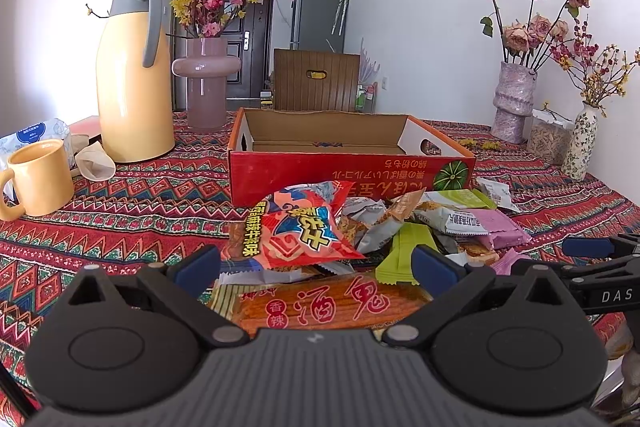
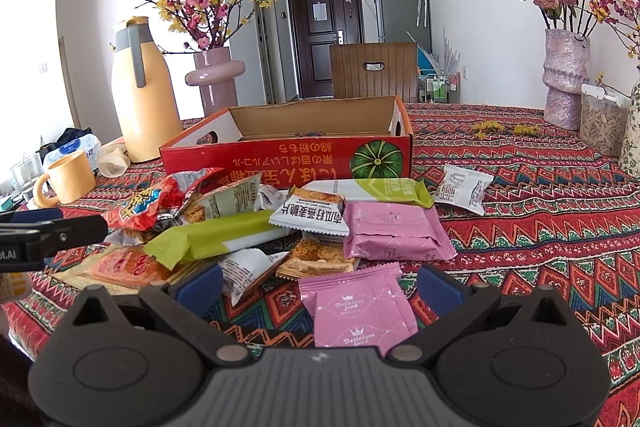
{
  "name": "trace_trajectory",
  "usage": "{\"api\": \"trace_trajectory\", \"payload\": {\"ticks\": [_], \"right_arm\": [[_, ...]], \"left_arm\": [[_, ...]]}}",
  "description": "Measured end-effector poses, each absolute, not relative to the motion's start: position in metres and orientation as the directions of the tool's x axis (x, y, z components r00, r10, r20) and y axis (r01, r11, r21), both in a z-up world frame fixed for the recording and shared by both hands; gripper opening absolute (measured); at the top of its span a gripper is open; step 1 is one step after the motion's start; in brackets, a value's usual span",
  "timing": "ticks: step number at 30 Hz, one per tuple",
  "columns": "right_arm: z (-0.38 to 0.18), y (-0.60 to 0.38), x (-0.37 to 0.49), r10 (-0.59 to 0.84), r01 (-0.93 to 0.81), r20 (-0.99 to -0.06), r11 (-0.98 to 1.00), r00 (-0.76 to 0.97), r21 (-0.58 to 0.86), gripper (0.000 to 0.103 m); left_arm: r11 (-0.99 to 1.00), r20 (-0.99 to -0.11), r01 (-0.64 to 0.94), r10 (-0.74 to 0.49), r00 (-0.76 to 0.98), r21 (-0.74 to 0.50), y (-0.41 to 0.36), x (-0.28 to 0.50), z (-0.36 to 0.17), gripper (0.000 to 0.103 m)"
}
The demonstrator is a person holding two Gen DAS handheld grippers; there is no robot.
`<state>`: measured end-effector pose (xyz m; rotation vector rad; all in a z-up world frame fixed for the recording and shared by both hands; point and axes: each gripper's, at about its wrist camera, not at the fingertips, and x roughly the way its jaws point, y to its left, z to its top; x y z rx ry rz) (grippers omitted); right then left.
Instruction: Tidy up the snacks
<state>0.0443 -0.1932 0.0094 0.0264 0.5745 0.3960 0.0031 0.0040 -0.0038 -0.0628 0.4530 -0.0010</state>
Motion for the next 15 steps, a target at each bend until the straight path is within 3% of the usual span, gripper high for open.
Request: {"api": "trace_trajectory", "payload": {"ticks": [15], "right_arm": [[0.0085, -0.1928, 0.0449, 0.373, -0.359, -0.526, 0.924, 0.765, 0.132, 0.103]], "left_arm": [[0.998, -0.437, -0.017, -0.014, 0.899, -0.065, 0.0053, 0.0043, -0.0042, 0.103]]}}
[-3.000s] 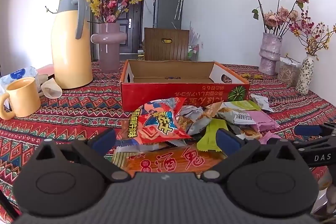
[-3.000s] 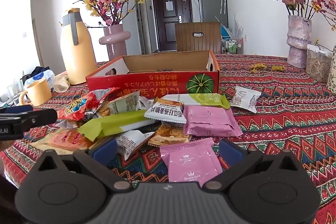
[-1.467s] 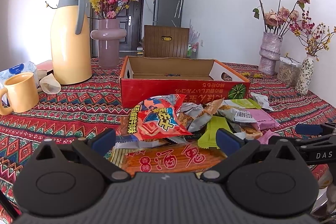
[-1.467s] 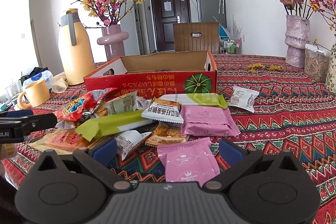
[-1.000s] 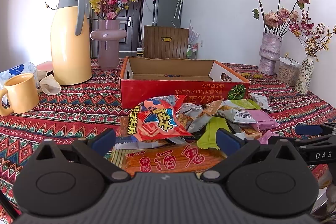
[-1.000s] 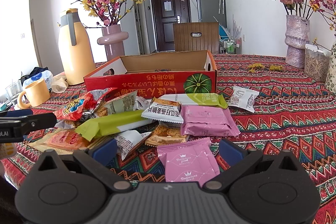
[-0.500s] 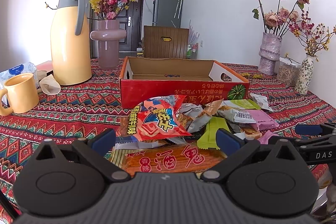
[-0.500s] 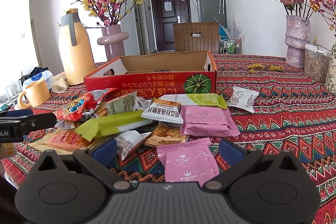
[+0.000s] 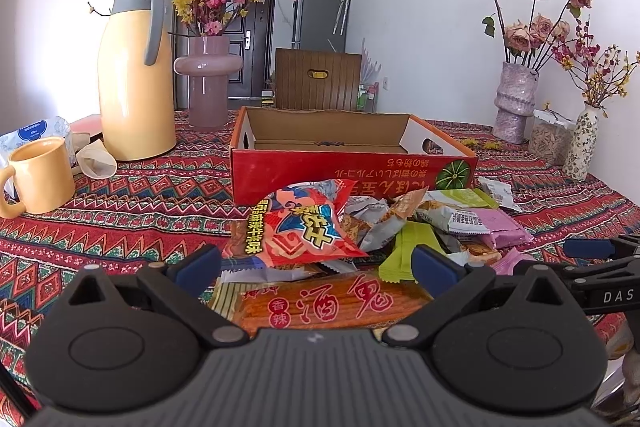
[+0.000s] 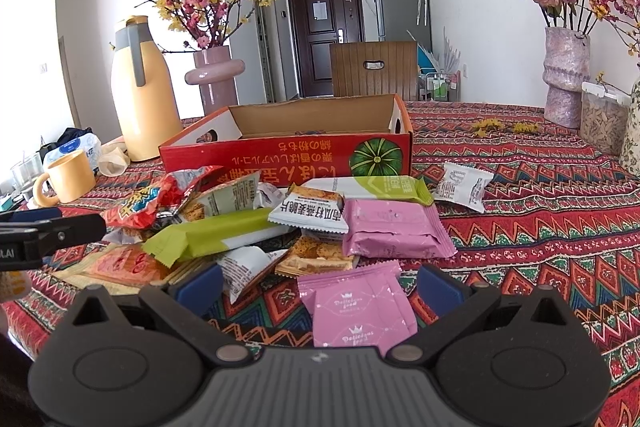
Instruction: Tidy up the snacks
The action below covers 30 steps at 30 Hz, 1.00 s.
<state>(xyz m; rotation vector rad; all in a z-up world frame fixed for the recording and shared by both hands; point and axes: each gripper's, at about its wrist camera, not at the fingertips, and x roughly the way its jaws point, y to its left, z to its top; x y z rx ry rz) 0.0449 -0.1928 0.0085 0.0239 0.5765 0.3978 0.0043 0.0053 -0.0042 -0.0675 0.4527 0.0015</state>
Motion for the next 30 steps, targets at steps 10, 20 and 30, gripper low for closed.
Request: {"api": "trace_trajectory", "payload": {"ticks": [10, 20, 30], "right_arm": [[0.002, -0.197, 0.047, 0.379, -0.363, -0.525, 0.921, 0.762, 0.139, 0.103], [-0.013, -0.199, 0.066, 0.315, -0.339, -0.599, 0.938, 0.736, 0.077, 0.103], [-0.025, -0.202, 0.072, 0.328, -0.360, -0.638, 0.929, 0.697, 0.085, 0.070]], "left_arm": [[0.997, -0.438, -0.015, -0.022, 0.898, -0.080, 0.010, 0.005, -0.010, 0.103], [0.994, -0.449, -0.014, -0.035, 0.893, -0.105, 0.018, 0.009, -0.014, 0.103], [0.994, -0.473, -0.035, -0.016, 0.881, -0.100, 0.025, 0.013, -0.018, 0.103]]}}
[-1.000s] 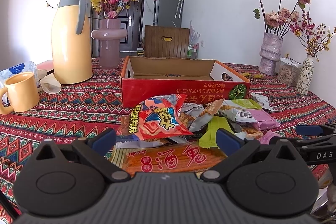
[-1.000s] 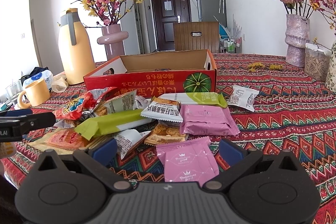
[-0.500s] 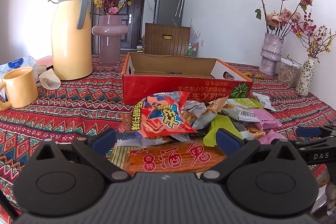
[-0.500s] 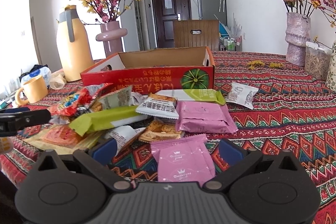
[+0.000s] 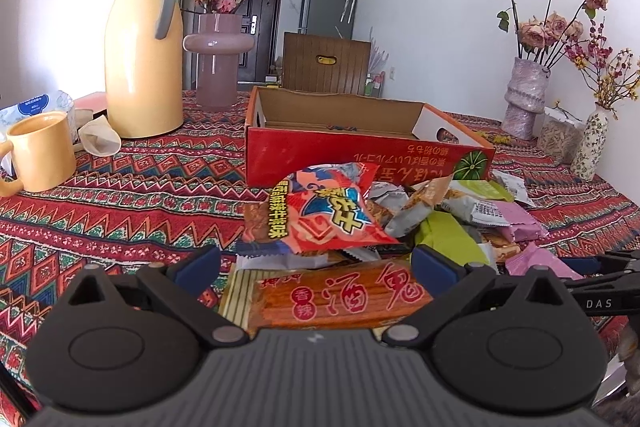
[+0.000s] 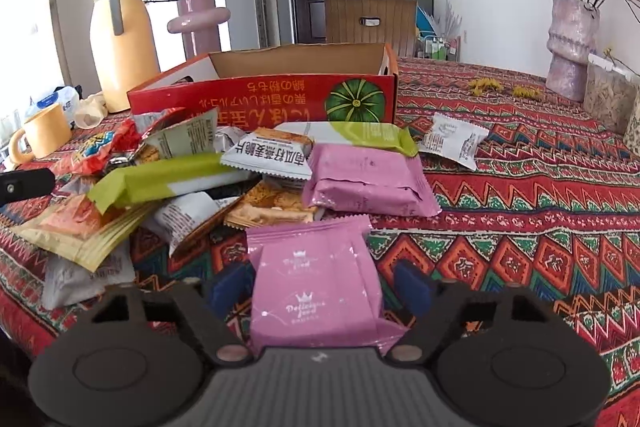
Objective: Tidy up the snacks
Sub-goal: 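Grasp the orange-and-blue chip bag with left tool while right tool grasps pink packet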
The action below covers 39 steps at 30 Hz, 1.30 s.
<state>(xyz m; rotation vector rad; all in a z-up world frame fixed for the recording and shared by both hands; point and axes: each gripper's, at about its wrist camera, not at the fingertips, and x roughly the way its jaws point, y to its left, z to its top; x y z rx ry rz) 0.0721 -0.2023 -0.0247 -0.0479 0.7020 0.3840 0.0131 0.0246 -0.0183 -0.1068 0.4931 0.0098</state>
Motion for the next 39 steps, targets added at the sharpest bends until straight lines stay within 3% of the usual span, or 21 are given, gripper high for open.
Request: {"api": "trace_trajectory", "payload": {"ticks": [2, 19, 33, 39], "right_arm": [[-0.024, -0.203, 0.072, 0.325, -0.361, -0.638, 0.929, 0.699, 0.077, 0.063], [0.001, -0.214, 0.068, 0.330, -0.350, -0.545, 0.934, 0.770, 0.071, 0.061], [0.006, -0.216, 0.101, 0.320, -0.329, -0.521, 0.941, 0.791, 0.079, 0.061], [0.005, -0.216, 0.114, 0.327, -0.329, -0.523, 0.940, 0.787, 0.093, 0.061]], "left_arm": [[0.994, -0.476, -0.039, -0.012, 0.879, -0.097, 0.026, 0.013, -0.019, 0.103], [0.997, -0.484, -0.044, 0.006, 0.875, -0.068, 0.028, 0.037, 0.005, 0.103], [0.991, -0.646, -0.096, 0.016, 0.763, -0.089, 0.030, 0.120, -0.004, 0.103], [0.991, -0.686, -0.076, -0.019, 0.727, -0.108, 0.030, 0.134, -0.012, 0.091]]}}
